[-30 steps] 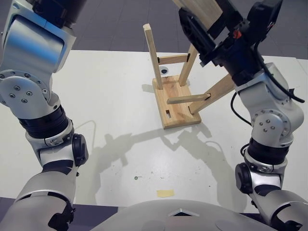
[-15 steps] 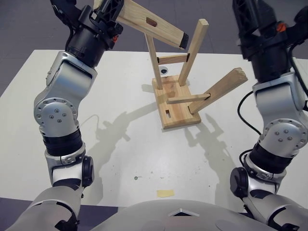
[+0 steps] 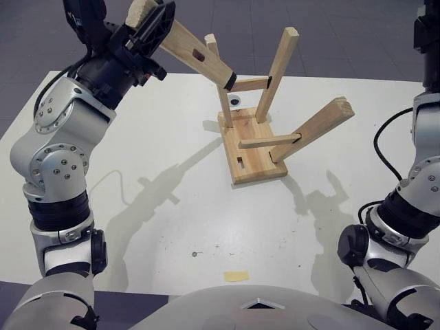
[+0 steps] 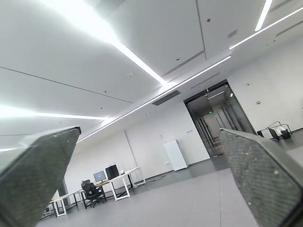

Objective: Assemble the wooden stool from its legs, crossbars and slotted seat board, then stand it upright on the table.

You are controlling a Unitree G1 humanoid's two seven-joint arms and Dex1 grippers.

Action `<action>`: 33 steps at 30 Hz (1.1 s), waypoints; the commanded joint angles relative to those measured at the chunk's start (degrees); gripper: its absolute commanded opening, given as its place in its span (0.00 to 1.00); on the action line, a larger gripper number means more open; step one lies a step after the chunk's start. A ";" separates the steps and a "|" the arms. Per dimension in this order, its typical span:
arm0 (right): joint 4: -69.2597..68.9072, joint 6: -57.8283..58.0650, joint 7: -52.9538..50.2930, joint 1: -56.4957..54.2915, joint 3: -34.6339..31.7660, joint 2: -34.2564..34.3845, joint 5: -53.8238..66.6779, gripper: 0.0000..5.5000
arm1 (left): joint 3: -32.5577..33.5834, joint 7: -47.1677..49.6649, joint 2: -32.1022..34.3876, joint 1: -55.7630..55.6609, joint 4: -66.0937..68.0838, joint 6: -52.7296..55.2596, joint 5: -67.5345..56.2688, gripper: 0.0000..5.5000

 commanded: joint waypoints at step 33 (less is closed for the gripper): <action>7.87 -11.36 12.14 -6.27 26.14 -1.95 -36.79 0.98 | 0.04 -16.70 3.94 -9.15 -7.45 2.01 4.46 0.19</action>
